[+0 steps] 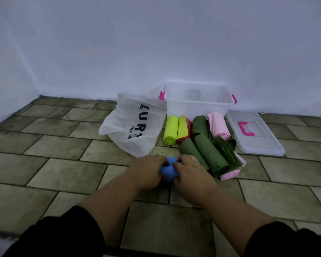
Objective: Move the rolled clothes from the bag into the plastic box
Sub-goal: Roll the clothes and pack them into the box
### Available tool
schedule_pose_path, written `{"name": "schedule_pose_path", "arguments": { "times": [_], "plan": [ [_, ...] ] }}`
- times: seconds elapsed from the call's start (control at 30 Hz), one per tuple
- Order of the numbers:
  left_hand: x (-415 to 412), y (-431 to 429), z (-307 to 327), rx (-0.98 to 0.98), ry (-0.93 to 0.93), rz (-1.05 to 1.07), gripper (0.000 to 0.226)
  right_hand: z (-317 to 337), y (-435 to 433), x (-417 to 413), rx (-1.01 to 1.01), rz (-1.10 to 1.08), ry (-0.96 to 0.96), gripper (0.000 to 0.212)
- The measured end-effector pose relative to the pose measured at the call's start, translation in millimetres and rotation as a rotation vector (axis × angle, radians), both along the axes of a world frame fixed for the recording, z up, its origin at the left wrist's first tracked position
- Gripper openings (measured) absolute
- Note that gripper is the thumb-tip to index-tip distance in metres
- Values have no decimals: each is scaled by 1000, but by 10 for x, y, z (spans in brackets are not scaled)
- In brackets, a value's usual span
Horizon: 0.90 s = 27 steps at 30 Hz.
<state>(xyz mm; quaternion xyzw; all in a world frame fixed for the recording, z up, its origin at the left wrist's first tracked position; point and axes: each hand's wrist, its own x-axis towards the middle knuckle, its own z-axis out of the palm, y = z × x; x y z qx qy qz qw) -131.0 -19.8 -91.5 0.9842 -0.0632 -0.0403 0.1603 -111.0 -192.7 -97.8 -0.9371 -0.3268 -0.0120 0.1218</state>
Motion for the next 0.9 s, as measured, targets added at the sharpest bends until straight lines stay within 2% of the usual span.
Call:
{"name": "schedule_pose_path", "arguments": {
  "times": [0.1,0.17,0.2,0.23,0.27,0.33,0.37,0.43,0.57,0.77,0.9],
  "plan": [
    [69,3,60,-47,83,50,38,80,42,13,-62,1,29,47],
    [55,-28,48,-35,-69,182,43,156,83,55,-111,-50,60,39],
    [17,-69,46,-95,-168,306,49,190,107,81,-138,-69,78,34],
    [-19,-134,61,-236,-210,450,55,225,132,105,-160,-95,106,31],
    [-46,-210,79,-437,-172,583,62,248,155,135,-170,-119,146,30],
    [-43,-381,116,-847,43,754,70,298,184,148,-160,-174,250,31],
    [-22,-455,115,-977,131,802,72,325,187,142,-136,-210,329,31],
    [24,-556,123,-1076,198,869,76,351,155,129,-69,-272,470,29],
    [114,-616,68,-1183,165,907,73,304,45,59,227,-355,707,8],
    [44,-550,-27,-1365,116,817,34,231,-52,-7,453,-395,890,28],
    [140,-502,125,-1430,89,648,30,337,-35,170,774,-360,1113,41]
  ]
}}
